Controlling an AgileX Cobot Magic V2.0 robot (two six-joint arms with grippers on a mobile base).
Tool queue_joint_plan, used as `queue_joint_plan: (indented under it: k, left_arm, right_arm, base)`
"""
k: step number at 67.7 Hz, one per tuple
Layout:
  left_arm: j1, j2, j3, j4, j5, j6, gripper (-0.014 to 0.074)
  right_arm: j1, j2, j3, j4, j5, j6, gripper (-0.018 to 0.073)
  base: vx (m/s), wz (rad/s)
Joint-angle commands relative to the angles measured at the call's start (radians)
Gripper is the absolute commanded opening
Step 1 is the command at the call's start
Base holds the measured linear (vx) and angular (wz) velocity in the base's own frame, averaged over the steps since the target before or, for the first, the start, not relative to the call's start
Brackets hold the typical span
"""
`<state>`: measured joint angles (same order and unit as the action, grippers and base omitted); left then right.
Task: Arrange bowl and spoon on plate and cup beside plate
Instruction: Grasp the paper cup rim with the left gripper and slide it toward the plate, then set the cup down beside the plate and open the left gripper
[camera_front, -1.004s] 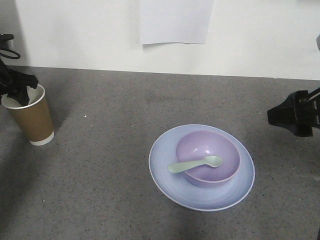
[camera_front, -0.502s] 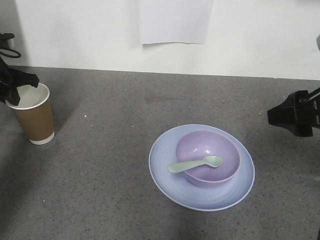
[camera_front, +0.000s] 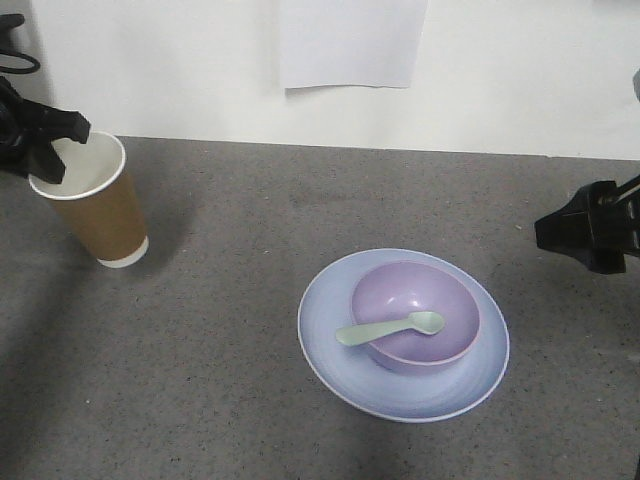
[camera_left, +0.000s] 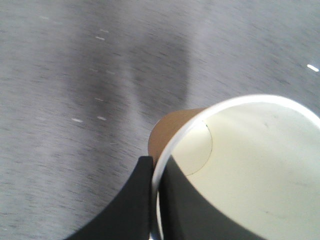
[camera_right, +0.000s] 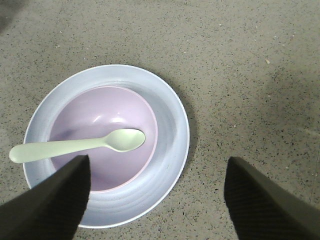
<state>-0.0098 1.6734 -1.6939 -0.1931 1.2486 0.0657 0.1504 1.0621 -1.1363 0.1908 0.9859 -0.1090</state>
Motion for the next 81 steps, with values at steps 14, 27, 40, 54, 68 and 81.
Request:
queue_joint_plan:
  k: [14,27,40,54,68,81]
  left_arm:
    - [-0.109,-0.090,0.097,-0.147,-0.050,0.052,-0.0008]
    - [-0.192,-0.090,0.101,-0.144,-0.076,0.052,-0.0008]
    - [-0.247,-0.088,0.101,-0.133,-0.089,0.050,-0.0008]
    - [-0.285,-0.057,0.101,-0.134,-0.108,0.049,-0.0008]
    - [-0.328,-0.038,0.101,-0.124,-0.130,0.050,-0.0008]
    - [-0.351,-0.012,0.101,-0.109,-0.134,0.050,-0.0008]
  right_arm:
    - [-0.007,-0.015,-0.023,0.002,-0.056,-0.007,0.0545]
    - [-0.007,-0.015,-0.023,0.002,-0.056,-0.007,0.0545]
    - [-0.007,-0.015,-0.023,0.002,-0.056,-0.007,0.0545]
    - [-0.007,-0.015,-0.023,0.002,-0.056,-0.007,0.0545]
    - [-0.007,-0.015,-0.023,0.002,-0.052,-0.007,0.0545]
    - [-0.007,-0.015,-0.023,0.002,-0.052,-0.007,0.0545]
  base:
    - [0.00,0.00]
    - [0.00,0.00]
    - [0.00,0.00]
    - [0.00,0.00]
    - [0.00,0.00]
    - [0.00,0.00]
